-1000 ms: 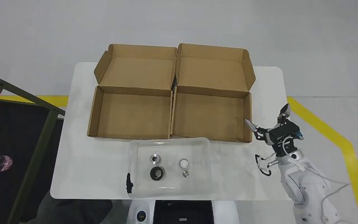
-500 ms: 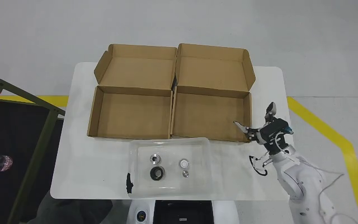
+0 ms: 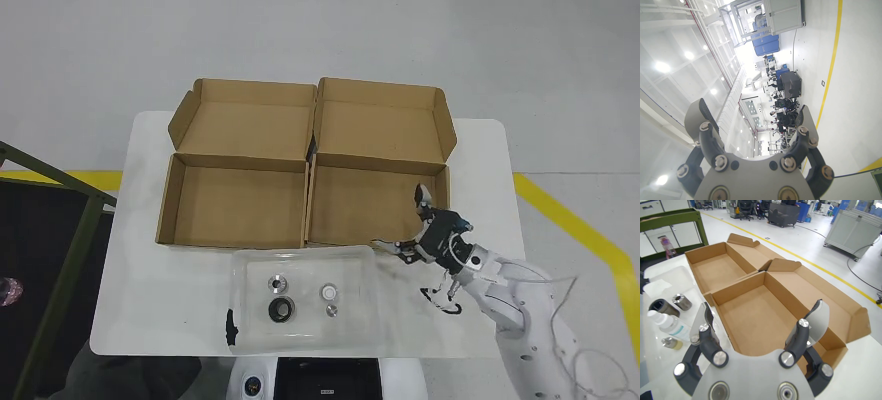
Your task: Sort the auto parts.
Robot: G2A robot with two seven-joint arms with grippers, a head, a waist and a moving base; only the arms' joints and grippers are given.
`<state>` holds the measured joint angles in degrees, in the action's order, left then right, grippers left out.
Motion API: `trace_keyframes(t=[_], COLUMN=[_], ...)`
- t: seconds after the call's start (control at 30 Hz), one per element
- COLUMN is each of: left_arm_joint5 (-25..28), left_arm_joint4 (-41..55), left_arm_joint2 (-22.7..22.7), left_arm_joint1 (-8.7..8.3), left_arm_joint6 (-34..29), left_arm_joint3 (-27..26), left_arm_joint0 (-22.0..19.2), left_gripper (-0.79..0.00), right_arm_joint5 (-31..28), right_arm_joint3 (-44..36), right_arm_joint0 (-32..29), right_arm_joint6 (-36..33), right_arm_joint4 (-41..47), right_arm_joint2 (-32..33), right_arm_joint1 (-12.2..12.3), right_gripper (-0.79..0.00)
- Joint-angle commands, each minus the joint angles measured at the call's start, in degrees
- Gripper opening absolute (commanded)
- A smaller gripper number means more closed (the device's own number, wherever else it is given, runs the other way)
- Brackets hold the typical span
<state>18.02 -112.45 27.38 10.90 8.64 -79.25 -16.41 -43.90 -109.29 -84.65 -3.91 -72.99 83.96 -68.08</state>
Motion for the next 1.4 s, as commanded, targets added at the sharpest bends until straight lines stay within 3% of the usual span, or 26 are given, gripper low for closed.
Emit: trace_keyframes(t=[0.0,0.27,0.97,1.37], left_arm_joint5=[0.0,0.0,0.0,0.0], left_arm_joint4=[0.0,0.0,0.0,0.0], left_arm_joint2=[0.0,0.0,0.0,0.0], left_arm_joint1=[0.0,0.0,0.0,0.0], left_arm_joint6=[0.0,0.0,0.0,0.0], left_arm_joint3=[0.0,0.0,0.0,0.0], left_arm_joint0=[0.0,0.0,0.0,0.0], left_gripper=[0.0,0.0,0.0,0.0], right_arm_joint5=[-2.89,-14.1,-14.1,-10.09], right_arm_joint3=[-0.32,-2.88,-8.97,-7.87], right_arm_joint0=[1.12,5.0,12.19,12.85], right_arm_joint6=[-1.8,-9.94,-32.79,-38.06], right_arm_joint4=[0.6,2.2,7.65,9.12], right_arm_joint2=[-0.73,-5.78,-22.68,-25.69], right_arm_joint1=[0.2,1.1,6.2,6.85], right_gripper=[0.0,0.0,0.0,0.0])
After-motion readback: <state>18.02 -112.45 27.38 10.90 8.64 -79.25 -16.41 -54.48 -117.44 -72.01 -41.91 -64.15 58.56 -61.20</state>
